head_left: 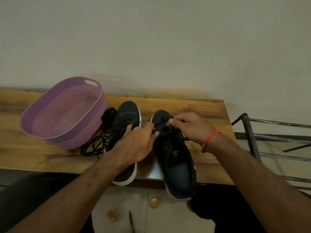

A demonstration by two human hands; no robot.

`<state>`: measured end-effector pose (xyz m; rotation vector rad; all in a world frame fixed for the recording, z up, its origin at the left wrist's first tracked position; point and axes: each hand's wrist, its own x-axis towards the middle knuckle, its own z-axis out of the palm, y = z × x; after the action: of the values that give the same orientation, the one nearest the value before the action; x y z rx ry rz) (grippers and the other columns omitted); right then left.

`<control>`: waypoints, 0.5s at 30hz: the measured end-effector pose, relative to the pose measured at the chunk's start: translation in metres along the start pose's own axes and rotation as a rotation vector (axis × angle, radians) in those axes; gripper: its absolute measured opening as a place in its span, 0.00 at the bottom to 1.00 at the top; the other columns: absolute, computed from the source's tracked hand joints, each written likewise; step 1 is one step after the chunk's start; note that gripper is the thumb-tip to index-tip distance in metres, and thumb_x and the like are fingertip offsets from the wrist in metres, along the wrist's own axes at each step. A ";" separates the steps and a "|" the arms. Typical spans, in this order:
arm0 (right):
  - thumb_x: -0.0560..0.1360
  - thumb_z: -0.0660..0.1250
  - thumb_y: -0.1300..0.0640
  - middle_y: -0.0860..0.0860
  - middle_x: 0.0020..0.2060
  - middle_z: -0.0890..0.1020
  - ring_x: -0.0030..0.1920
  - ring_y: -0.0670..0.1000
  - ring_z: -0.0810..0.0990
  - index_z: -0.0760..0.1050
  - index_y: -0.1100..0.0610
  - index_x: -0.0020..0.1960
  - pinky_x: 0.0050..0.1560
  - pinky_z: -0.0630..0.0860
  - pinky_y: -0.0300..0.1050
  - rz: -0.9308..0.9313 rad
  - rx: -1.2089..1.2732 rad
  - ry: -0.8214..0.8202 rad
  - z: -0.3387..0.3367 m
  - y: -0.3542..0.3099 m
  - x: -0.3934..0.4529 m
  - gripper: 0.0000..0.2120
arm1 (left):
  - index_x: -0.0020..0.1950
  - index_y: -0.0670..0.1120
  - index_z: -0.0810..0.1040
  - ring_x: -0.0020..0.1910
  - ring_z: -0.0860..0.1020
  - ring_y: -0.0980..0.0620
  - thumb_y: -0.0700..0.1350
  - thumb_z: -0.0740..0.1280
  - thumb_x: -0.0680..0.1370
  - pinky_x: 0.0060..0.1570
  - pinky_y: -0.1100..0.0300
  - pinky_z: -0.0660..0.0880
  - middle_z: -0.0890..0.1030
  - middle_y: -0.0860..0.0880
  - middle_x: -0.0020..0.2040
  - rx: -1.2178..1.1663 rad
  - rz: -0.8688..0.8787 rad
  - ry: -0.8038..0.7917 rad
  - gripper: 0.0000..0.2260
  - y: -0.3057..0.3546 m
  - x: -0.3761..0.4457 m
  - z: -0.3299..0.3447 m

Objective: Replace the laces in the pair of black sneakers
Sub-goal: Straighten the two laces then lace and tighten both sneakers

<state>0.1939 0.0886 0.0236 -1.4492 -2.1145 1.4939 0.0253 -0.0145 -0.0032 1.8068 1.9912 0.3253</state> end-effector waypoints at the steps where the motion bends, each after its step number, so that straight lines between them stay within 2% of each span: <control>1: 0.81 0.64 0.48 0.50 0.47 0.85 0.48 0.49 0.82 0.84 0.52 0.49 0.51 0.80 0.52 0.006 0.063 0.000 0.001 -0.003 -0.002 0.12 | 0.54 0.52 0.69 0.39 0.77 0.53 0.55 0.54 0.86 0.56 0.49 0.75 0.78 0.54 0.39 -0.036 0.006 0.044 0.09 -0.005 -0.002 0.000; 3: 0.81 0.63 0.46 0.46 0.51 0.84 0.51 0.46 0.81 0.84 0.50 0.52 0.49 0.80 0.52 0.017 0.176 0.035 -0.001 -0.009 -0.004 0.12 | 0.54 0.51 0.73 0.36 0.77 0.54 0.55 0.56 0.85 0.39 0.57 0.75 0.78 0.53 0.39 -0.114 0.012 0.136 0.11 -0.010 -0.005 0.000; 4: 0.81 0.63 0.45 0.45 0.52 0.83 0.52 0.46 0.80 0.84 0.48 0.53 0.49 0.80 0.50 0.019 0.224 0.067 -0.004 -0.011 -0.005 0.12 | 0.53 0.50 0.74 0.37 0.77 0.56 0.54 0.56 0.85 0.37 0.59 0.74 0.78 0.53 0.39 -0.154 0.020 0.188 0.11 -0.011 -0.005 0.000; 6: 0.81 0.63 0.44 0.45 0.55 0.82 0.51 0.48 0.80 0.84 0.46 0.54 0.48 0.80 0.49 0.014 0.336 0.169 -0.014 -0.014 -0.005 0.13 | 0.56 0.50 0.78 0.45 0.76 0.59 0.54 0.56 0.85 0.45 0.62 0.75 0.78 0.53 0.47 -0.223 0.041 0.324 0.13 -0.012 -0.003 0.001; 8: 0.81 0.62 0.44 0.48 0.52 0.81 0.43 0.50 0.78 0.84 0.47 0.53 0.42 0.81 0.47 0.034 0.495 0.291 -0.027 -0.014 -0.003 0.13 | 0.64 0.50 0.79 0.51 0.74 0.60 0.55 0.55 0.85 0.52 0.69 0.72 0.76 0.53 0.53 -0.281 0.018 0.451 0.17 -0.011 0.000 -0.002; 9: 0.81 0.62 0.45 0.50 0.49 0.79 0.37 0.50 0.76 0.84 0.49 0.53 0.37 0.80 0.47 0.057 0.599 0.345 -0.034 -0.013 -0.002 0.14 | 0.67 0.51 0.79 0.49 0.75 0.60 0.54 0.55 0.86 0.51 0.72 0.71 0.76 0.54 0.51 -0.321 -0.001 0.503 0.17 -0.009 0.002 -0.004; 10: 0.81 0.62 0.46 0.51 0.45 0.78 0.33 0.50 0.75 0.84 0.52 0.53 0.35 0.79 0.45 0.081 0.707 0.385 -0.042 -0.012 -0.002 0.15 | 0.68 0.51 0.78 0.46 0.76 0.60 0.53 0.56 0.86 0.49 0.71 0.73 0.76 0.56 0.46 -0.390 -0.015 0.544 0.17 -0.007 0.004 -0.006; 12: 0.82 0.60 0.47 0.52 0.40 0.80 0.30 0.52 0.77 0.81 0.55 0.53 0.34 0.79 0.45 0.110 0.891 0.427 -0.058 -0.010 -0.001 0.15 | 0.67 0.50 0.78 0.35 0.78 0.56 0.51 0.58 0.86 0.40 0.59 0.80 0.76 0.57 0.37 -0.625 -0.042 0.570 0.15 -0.001 0.009 -0.011; 13: 0.83 0.60 0.47 0.51 0.40 0.83 0.33 0.54 0.80 0.80 0.54 0.54 0.35 0.80 0.47 0.109 0.932 0.438 -0.065 -0.007 0.000 0.14 | 0.66 0.49 0.79 0.31 0.77 0.54 0.49 0.59 0.86 0.35 0.53 0.80 0.77 0.54 0.36 -0.750 -0.056 0.563 0.13 0.002 0.011 -0.013; 15: 0.82 0.60 0.47 0.50 0.44 0.87 0.39 0.57 0.84 0.79 0.53 0.56 0.42 0.83 0.52 0.103 0.856 0.468 -0.078 -0.002 0.002 0.12 | 0.65 0.48 0.78 0.31 0.76 0.52 0.45 0.60 0.86 0.30 0.53 0.77 0.82 0.51 0.43 -0.936 -0.066 0.538 0.11 0.007 0.015 -0.015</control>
<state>0.2398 0.1392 0.0620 -1.3621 -0.9475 1.5837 0.0236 0.0030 0.0109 1.0924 1.7007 1.5449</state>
